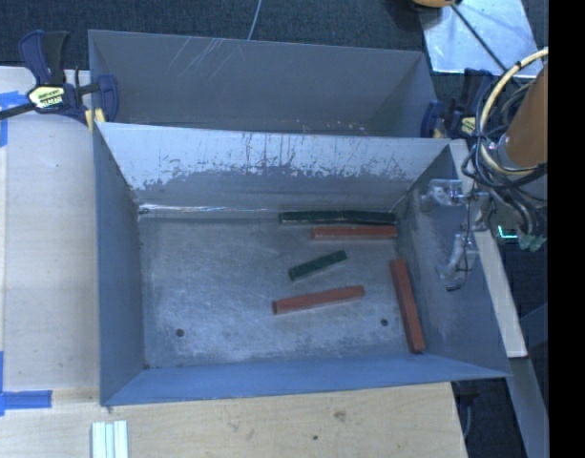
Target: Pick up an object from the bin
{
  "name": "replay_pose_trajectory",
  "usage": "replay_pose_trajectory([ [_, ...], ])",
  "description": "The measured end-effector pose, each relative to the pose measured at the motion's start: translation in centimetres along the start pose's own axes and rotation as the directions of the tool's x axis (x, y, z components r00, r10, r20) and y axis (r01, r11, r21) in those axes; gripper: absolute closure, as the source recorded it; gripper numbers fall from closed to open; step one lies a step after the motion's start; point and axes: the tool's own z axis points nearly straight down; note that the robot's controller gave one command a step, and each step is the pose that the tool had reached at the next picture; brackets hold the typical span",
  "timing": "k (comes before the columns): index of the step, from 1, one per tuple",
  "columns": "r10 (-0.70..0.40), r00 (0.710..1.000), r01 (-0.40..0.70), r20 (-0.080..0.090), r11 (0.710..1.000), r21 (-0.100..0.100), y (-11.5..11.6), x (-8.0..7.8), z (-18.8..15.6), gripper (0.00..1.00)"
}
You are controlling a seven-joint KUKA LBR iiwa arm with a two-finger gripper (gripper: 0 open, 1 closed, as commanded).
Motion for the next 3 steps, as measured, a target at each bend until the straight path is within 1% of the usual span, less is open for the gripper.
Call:
replay_pose_trajectory([
  [1, -0.002, 1.000, 0.002, 0.003, 1.000, 0.001, 0.0, -0.1, -0.1, 0.00],
  [2, -0.067, 0.998, 0.066, 0.008, 0.998, 0.003, 1.6, -1.2, 4.0, 0.00],
  [3, -0.184, 0.983, 0.184, 0.010, 0.983, 0.004, 1.0, -4.9, 10.5, 0.00],
])
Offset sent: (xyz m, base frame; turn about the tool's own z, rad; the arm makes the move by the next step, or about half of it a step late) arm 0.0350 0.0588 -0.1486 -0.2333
